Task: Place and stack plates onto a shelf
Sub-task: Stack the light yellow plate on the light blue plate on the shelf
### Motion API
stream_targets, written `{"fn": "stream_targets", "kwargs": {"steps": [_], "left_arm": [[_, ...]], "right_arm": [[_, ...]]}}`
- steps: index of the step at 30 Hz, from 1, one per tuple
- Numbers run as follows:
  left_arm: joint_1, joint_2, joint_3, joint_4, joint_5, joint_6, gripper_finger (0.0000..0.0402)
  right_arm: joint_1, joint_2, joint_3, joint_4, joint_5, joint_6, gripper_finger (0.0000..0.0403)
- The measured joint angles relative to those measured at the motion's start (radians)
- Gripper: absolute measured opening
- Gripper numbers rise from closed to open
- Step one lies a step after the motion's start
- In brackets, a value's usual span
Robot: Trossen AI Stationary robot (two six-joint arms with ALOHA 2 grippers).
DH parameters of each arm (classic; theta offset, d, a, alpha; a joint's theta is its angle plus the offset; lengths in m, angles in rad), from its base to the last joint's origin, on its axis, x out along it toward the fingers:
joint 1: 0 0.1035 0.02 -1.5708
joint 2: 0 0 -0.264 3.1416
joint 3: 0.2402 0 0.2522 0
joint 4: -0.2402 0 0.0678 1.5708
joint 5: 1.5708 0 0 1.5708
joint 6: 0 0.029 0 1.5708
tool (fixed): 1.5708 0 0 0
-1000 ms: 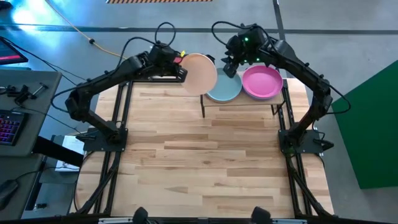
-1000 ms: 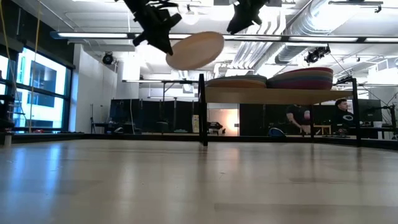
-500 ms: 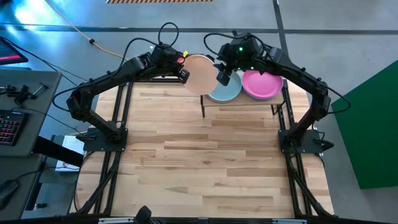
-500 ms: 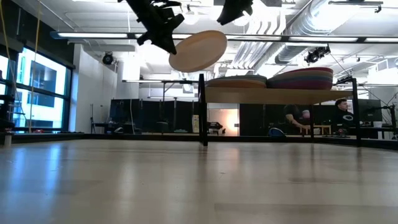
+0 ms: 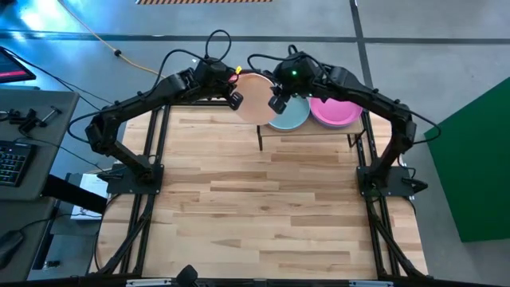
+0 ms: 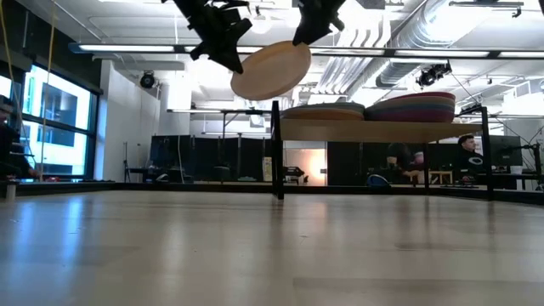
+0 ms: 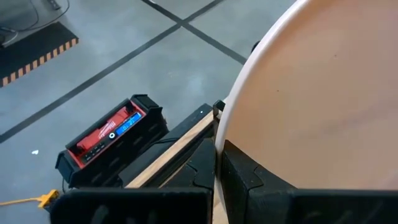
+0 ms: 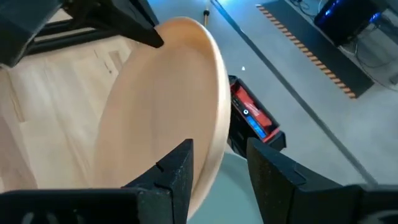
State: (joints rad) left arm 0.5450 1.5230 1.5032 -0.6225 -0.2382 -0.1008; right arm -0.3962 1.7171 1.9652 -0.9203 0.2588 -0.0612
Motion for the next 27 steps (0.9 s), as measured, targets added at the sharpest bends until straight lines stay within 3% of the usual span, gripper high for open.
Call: {"fn": "stream_targets", "kwargs": {"steps": [11, 15, 20, 27], "left_arm": [[-0.002, 0.0, 0.0, 0.0, -0.003, 0.049, 0.0], [-0.003, 0.0, 0.0, 0.001, -0.007, 0.054, 0.0], [-0.003, 0.0, 0.0, 0.011, -0.009, 0.076, 0.0], [-0.003, 0.0, 0.0, 0.03, -0.008, 0.098, 0.0001]], "right_arm": [[0.0, 0.041, 0.0, -0.024, 0.023, 0.113, 0.0124], [0.0, 0.047, 0.0, -0.031, 0.018, 0.164, 0.009], [0.0, 0.048, 0.0, -0.033, 0.032, 0.24, 0.0014], [0.002, 0.048, 0.0, -0.047, 0.033, 0.334, 0.0005]]}}
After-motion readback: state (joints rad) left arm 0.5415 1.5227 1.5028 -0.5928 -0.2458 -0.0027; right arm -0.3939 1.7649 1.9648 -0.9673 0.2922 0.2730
